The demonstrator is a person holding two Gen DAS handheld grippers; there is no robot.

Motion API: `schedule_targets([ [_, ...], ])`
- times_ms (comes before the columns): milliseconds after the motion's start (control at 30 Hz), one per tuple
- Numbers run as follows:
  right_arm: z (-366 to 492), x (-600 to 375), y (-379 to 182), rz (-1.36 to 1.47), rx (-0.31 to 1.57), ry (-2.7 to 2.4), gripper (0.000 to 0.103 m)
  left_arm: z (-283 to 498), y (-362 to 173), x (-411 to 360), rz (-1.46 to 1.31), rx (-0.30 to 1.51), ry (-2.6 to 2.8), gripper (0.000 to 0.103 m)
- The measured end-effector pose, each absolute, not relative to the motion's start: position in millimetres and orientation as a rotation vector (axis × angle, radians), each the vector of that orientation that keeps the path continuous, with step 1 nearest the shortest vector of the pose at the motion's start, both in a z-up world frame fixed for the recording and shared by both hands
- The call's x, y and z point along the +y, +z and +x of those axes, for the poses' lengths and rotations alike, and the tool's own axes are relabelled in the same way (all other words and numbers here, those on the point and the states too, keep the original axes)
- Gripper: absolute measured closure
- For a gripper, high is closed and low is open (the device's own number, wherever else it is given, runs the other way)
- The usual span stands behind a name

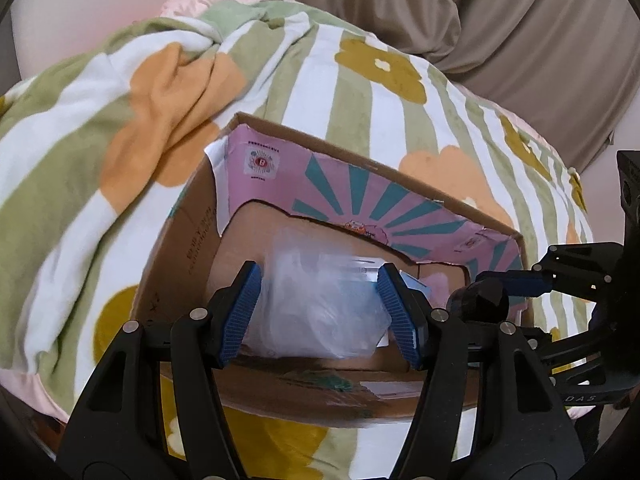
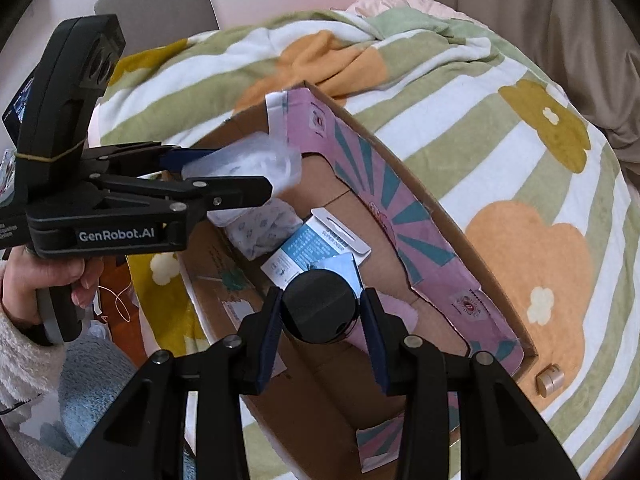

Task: Organize objects
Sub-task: 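Carry the clear case and black jar over the cardboard box and release both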

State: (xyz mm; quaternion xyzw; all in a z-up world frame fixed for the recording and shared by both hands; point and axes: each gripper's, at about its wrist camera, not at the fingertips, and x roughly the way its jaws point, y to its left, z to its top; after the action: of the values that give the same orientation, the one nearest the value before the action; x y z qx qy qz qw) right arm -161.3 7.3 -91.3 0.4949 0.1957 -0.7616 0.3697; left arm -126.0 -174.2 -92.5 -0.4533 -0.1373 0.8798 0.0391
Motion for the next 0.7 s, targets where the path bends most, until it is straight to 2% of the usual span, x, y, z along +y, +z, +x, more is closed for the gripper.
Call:
schedule_targets([
  [100, -162.5, 6.9, -91.8, 1.273, 0.507, -1.956, 0.067, -128.0, -95.2, -173.0, -1.401, -0.409, 2.689, 0.049],
  [333, -164.1, 5.2, -98.6, 1.3, 0.515, -1.945, 0.067, -132.3, -98.1, -163.0, -1.431, -0.337, 2.653, 0.047],
  [367, -164.0, 4.2, -101.1, 1.317, 0.52, -1.94, 0.067, -132.8, -97.3, -160.8, -1.439, -0.319, 2.654, 0.042],
  [400, -164.6, 3.3, -103.5, 1.335, 0.523, -1.933, 0.064, -133.4, -96.2, -158.0, -1.456, -0.286, 2.664, 0.014],
  [433, -164.9, 3.0, -104.9, 1.346, 0.524, -1.933, 0.06, -134.4, -94.9, -155.4, -1.472, -0.253, 2.675, 0.001],
  [467, -164.1, 3.4, -105.4, 1.346, 0.526, -1.936, 0.046, -135.2, -93.2, -153.6, -1.46, -0.235, 2.683, 0.0],
  [500, -163.1, 3.6, -104.7, 1.336, 0.525, -1.935, 0.026, -136.3, -91.1, -152.6, -1.444, -0.227, 2.685, 0.0],
  [567, -160.5, 4.3, -102.0, 1.308, 0.52, -1.942, 0.001, -138.7, -89.2, -152.5, -1.432, -0.244, 2.68, 0.0],
  [700, -157.5, 6.3, -98.5, 1.281, 0.54, -1.964, 0.001, -142.9, -89.1, -155.2, -1.452, -0.263, 2.669, 0.0],
])
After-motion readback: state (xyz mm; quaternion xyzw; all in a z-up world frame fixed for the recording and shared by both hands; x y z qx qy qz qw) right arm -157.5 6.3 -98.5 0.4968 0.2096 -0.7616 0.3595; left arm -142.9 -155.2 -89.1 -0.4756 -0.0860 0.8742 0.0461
